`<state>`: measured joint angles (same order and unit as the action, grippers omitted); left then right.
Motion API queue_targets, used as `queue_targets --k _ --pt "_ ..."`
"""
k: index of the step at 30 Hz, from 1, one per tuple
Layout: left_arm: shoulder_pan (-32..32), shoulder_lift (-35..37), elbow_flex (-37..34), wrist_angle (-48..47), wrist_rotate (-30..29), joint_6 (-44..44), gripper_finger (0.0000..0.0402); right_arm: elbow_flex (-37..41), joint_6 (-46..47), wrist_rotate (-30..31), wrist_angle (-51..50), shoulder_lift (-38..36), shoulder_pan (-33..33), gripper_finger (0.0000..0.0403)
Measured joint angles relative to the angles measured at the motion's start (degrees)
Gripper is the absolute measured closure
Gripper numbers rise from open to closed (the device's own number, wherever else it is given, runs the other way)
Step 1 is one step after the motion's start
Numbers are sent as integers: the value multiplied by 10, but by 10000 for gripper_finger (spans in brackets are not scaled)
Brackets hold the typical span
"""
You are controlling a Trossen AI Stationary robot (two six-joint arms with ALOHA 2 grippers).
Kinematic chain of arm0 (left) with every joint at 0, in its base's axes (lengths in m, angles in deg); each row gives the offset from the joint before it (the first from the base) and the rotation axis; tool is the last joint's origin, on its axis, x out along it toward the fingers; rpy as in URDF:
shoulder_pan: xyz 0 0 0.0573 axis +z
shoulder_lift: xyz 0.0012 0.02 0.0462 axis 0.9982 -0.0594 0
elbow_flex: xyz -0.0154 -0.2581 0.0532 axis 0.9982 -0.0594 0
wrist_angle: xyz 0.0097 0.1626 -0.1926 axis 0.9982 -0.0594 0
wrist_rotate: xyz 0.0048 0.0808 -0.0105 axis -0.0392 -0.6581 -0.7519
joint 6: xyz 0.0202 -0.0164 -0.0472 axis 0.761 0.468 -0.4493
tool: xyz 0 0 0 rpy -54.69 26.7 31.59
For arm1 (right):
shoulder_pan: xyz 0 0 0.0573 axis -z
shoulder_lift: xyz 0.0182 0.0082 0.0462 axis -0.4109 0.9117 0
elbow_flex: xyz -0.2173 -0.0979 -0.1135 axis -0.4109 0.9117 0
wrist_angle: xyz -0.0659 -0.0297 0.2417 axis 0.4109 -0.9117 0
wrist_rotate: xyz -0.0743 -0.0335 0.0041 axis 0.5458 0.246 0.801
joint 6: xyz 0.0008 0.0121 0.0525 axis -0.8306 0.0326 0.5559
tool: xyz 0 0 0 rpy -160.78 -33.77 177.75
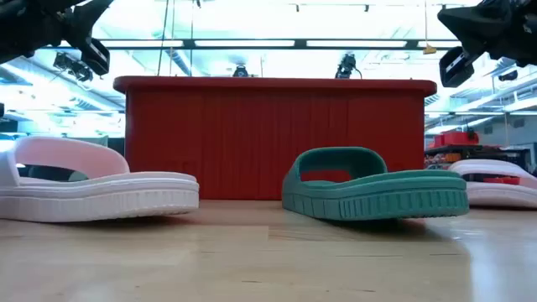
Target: Pick and place slides into bin
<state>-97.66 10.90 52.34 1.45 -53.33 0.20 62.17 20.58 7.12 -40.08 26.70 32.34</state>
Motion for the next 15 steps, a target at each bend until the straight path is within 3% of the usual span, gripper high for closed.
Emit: queue_targets --k 15 --pt "0 0 0 0 0 0 350 0 0 0 0 0 0 389"
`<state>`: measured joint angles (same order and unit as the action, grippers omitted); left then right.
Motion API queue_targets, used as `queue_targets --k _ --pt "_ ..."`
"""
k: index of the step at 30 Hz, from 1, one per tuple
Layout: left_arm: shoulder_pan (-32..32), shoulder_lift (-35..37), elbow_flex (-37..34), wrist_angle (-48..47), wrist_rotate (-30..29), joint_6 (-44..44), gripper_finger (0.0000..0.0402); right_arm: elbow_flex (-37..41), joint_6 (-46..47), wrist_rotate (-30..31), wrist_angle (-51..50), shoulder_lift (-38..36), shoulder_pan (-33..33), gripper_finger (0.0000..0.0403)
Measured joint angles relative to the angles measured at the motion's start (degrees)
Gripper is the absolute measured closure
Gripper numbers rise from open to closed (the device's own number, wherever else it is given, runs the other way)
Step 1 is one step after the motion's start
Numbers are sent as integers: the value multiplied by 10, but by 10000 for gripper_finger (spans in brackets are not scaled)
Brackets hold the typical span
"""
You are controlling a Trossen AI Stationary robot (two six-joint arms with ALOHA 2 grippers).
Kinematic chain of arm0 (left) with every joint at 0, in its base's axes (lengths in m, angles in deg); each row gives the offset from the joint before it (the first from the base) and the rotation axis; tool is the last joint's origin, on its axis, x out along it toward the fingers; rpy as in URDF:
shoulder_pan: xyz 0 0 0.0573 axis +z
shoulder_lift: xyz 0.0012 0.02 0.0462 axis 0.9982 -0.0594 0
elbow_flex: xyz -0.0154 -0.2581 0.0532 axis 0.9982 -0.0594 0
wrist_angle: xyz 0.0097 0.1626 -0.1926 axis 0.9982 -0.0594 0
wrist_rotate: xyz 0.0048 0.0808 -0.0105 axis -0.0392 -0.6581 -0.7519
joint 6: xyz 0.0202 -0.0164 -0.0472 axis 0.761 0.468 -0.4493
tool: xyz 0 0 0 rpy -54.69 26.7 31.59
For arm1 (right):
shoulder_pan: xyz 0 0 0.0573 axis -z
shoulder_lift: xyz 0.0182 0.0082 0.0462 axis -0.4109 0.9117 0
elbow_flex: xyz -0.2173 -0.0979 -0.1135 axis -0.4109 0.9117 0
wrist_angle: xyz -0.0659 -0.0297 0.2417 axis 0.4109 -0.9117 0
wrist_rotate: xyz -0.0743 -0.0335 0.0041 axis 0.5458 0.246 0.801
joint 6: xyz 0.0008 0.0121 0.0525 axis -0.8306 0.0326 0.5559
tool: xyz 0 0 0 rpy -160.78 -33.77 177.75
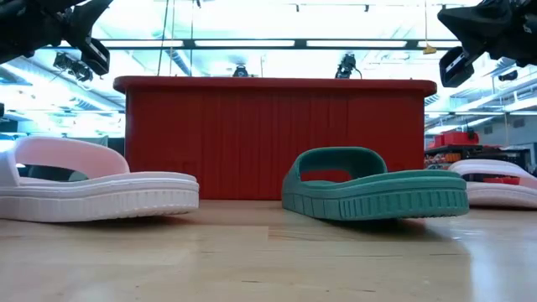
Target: Pick and place slides into bin
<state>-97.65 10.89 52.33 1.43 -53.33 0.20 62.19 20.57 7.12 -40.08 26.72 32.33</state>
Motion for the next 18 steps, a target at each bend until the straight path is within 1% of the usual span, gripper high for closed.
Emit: queue_targets --k 9,18 --pt "0 0 0 0 0 0 340 0 0 0 0 0 0 389" --pt "0 0 0 0 0 0 349 0 0 0 0 0 0 389"
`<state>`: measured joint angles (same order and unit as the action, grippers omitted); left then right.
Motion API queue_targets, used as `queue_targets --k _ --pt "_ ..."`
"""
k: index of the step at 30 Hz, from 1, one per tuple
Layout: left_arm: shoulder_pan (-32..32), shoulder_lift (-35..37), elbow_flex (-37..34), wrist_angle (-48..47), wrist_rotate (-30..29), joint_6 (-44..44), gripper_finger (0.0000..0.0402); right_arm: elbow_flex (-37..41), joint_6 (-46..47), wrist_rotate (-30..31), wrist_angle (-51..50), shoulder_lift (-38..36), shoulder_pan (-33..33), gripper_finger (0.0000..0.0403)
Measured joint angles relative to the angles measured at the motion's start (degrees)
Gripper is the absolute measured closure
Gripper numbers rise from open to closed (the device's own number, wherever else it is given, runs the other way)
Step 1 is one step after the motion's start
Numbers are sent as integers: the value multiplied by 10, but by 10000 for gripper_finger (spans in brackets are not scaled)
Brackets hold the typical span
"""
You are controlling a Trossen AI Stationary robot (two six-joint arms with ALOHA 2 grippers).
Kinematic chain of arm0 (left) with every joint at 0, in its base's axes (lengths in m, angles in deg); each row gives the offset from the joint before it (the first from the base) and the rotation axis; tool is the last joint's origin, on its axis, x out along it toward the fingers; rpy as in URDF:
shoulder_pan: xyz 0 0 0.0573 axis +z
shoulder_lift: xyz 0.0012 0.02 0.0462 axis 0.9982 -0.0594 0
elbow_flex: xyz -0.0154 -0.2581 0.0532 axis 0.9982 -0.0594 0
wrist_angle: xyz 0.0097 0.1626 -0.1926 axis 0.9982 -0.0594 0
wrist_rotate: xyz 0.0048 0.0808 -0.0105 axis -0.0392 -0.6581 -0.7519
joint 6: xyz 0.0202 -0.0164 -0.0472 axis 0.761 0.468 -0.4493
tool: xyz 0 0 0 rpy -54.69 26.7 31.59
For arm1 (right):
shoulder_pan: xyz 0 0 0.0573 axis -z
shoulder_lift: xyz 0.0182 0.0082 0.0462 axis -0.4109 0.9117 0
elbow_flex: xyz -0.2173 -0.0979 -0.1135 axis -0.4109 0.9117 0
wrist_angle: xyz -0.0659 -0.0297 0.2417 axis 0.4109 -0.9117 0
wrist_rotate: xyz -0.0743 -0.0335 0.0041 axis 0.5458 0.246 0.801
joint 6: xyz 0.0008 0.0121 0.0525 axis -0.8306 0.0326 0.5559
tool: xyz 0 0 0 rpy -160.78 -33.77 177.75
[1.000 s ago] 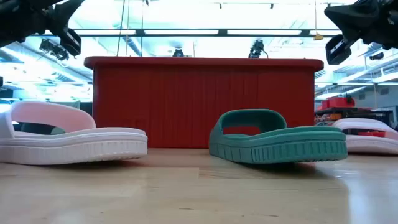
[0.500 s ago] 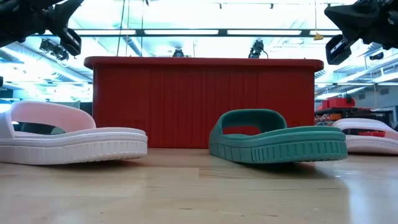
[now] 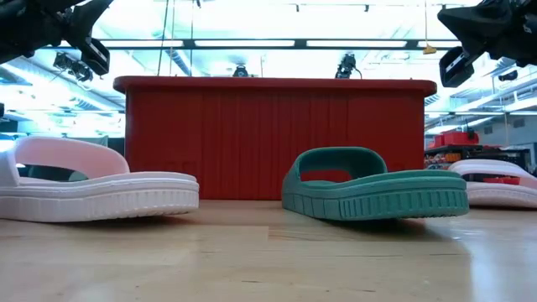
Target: Pick and place slides into bin
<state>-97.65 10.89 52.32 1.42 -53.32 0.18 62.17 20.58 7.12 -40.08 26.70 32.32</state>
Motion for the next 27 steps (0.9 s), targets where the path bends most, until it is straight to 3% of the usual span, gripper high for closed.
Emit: queue_targets --k 20,27 --pt "0 0 0 2 0 0 351 0 0 0 0 0 0 389" --pt "0 0 38 14 -1 -58 350 0 0 0 0 0 0 389"
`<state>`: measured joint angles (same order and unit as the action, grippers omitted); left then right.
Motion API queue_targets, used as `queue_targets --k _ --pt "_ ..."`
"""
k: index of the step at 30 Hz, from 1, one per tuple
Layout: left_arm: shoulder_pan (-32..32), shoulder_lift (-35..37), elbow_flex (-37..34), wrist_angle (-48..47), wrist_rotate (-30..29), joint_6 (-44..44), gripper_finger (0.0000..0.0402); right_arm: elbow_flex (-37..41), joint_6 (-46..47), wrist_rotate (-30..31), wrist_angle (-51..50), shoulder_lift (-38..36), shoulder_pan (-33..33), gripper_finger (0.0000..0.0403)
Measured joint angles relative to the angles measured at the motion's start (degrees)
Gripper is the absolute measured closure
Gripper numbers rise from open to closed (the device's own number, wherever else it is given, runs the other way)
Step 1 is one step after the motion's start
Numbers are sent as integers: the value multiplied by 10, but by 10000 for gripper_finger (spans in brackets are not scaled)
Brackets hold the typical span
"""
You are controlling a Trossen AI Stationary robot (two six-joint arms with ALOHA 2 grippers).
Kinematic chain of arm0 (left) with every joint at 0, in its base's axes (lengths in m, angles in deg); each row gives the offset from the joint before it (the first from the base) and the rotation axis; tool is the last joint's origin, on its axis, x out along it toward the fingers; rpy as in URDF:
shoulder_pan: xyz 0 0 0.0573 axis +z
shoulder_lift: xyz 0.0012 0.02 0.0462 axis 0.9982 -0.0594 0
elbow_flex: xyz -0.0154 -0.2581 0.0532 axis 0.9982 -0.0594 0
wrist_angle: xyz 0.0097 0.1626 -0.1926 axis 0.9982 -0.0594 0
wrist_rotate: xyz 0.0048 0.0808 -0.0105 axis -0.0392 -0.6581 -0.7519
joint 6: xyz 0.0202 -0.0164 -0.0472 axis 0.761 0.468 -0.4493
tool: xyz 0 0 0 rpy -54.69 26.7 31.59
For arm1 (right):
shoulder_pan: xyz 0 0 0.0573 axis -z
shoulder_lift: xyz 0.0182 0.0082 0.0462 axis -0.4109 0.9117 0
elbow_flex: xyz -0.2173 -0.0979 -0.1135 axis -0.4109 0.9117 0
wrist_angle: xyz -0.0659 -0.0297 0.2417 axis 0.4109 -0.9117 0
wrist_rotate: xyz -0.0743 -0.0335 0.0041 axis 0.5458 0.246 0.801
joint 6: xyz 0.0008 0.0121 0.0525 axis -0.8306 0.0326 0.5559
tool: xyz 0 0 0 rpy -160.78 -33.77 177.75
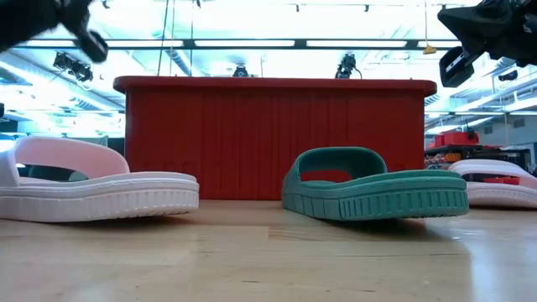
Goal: Pick and place slides into bin
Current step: Put the right green slipper into the red bin
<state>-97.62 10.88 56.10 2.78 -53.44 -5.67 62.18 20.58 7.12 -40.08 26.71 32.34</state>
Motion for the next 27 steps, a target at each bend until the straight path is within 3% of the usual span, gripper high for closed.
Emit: queue_targets --k 5,7,11,15,17,21,27 --pt "0 -24 88 -7 -64 34 356 0 0 0 -2 0 0 389" --pt "1 -43 142 -31 -76 85 356 0 0 0 -3 0 0 389" --pt "0 -113 273 -176 -96 197 356 0 0 0 -6 0 0 389" --pt "0 -199 395 -311 -154 213 356 0 -17 5 -7 0 0 389" --pt "0 -239 440 -339 -178 215 356 0 -50 41 12 0 0 389" --pt "0 -300 510 -340 -200 259 356 0 44 83 123 0 0 389" --pt "0 -362 570 -340 -200 279 358 -29 45 -30 420 34 -31 389"
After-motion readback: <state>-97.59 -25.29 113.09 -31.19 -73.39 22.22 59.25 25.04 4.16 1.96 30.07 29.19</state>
